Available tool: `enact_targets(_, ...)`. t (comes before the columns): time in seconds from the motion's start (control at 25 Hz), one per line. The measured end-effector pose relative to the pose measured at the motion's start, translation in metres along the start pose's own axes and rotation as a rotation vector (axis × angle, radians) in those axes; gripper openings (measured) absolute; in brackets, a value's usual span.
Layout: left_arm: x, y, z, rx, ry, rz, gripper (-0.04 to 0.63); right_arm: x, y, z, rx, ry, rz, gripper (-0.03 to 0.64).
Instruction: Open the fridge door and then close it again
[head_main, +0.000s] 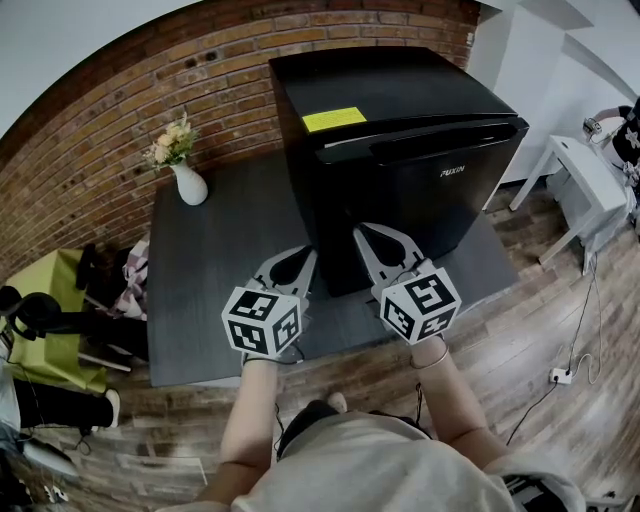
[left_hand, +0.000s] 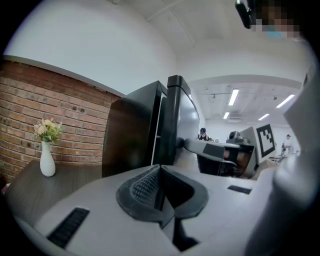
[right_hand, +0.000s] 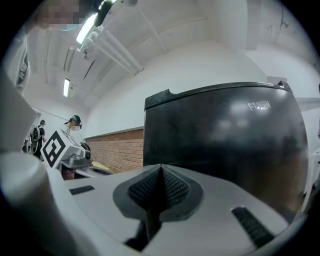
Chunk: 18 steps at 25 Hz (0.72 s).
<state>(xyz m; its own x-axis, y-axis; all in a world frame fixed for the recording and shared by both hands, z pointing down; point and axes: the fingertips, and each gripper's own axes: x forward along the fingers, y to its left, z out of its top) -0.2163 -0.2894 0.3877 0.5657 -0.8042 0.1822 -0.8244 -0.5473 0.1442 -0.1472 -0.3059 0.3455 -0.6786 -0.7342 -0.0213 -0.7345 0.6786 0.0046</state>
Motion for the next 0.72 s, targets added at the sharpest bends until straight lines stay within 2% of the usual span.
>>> enact_targets(0.72,0.012,0.004,-0.002,0.002,0.016,-0.093,0.008,0.015,-0.009,-0.003,0.01,0.002,-0.072,0.0)
